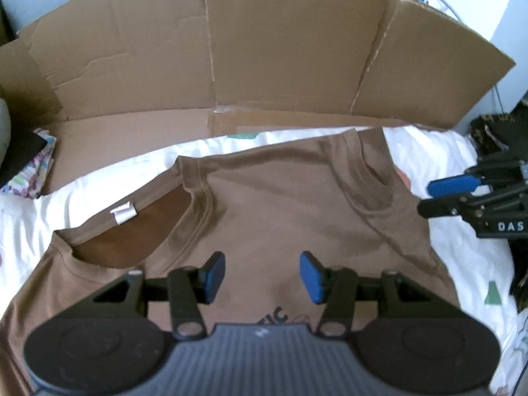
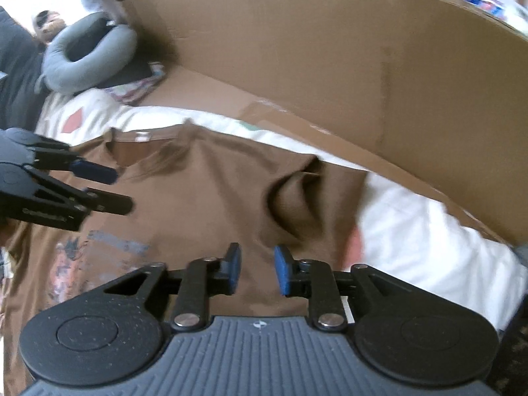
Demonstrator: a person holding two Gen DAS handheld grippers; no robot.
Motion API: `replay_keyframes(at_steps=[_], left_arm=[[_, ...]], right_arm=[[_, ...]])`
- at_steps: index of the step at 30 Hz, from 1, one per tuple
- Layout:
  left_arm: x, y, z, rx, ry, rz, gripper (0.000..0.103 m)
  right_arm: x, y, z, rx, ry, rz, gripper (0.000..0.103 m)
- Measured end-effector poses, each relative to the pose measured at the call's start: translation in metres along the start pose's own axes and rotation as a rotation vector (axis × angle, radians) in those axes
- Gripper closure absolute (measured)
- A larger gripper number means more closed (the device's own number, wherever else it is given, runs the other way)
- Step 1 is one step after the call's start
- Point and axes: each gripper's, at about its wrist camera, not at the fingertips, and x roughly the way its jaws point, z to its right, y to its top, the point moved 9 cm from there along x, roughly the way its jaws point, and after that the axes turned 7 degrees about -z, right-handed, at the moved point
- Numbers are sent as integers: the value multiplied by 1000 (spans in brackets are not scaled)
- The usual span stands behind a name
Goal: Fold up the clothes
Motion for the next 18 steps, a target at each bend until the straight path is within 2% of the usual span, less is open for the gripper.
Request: replay_keyframes(at_steps=[2,11,18], left_arm=[[1,3,3,14,-2,0,49],[11,3,9,48,-5,-12,46],[13,1,12,49,-16,-13,46]], right_arm=[[-5,-3,15,39,-16,7,48],[1,-29,57,205,-20,-15,48],[32,-45,52,303,41,-33,48]])
